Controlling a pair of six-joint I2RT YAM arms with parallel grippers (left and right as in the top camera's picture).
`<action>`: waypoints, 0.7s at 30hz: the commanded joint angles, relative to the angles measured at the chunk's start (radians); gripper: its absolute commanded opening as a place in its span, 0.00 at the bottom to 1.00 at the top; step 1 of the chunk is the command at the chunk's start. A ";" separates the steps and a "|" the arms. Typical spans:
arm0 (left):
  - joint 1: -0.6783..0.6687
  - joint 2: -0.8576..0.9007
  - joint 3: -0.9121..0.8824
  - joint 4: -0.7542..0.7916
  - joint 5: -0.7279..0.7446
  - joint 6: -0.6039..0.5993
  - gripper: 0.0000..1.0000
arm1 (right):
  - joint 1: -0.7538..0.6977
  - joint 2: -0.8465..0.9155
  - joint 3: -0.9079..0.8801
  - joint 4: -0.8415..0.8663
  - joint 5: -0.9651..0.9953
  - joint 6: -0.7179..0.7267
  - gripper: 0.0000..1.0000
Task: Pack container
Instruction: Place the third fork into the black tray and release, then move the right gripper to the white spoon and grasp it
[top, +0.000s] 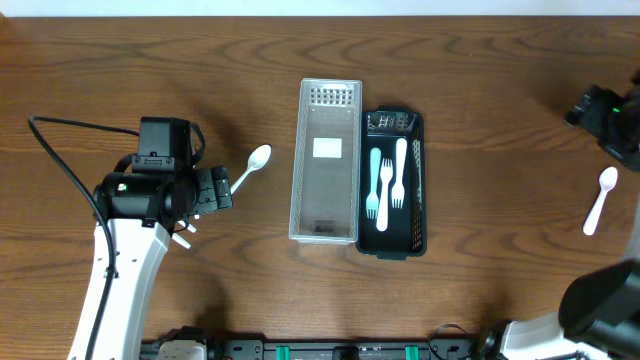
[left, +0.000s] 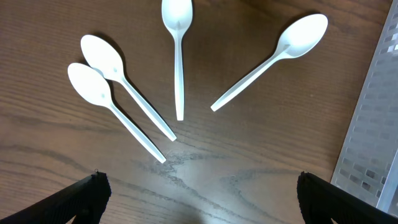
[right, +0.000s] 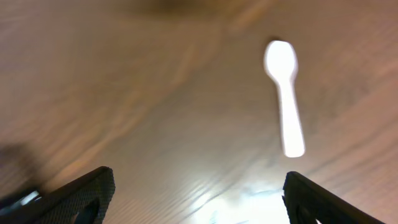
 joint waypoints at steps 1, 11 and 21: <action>-0.002 0.001 0.015 -0.005 -0.001 -0.010 0.98 | -0.085 0.082 -0.021 0.013 0.006 -0.063 0.91; -0.002 0.001 0.015 -0.006 -0.001 -0.010 0.98 | -0.235 0.315 -0.021 0.090 -0.009 -0.187 0.94; -0.002 0.001 0.015 -0.006 -0.001 -0.010 0.98 | -0.295 0.458 -0.021 0.120 -0.013 -0.200 0.94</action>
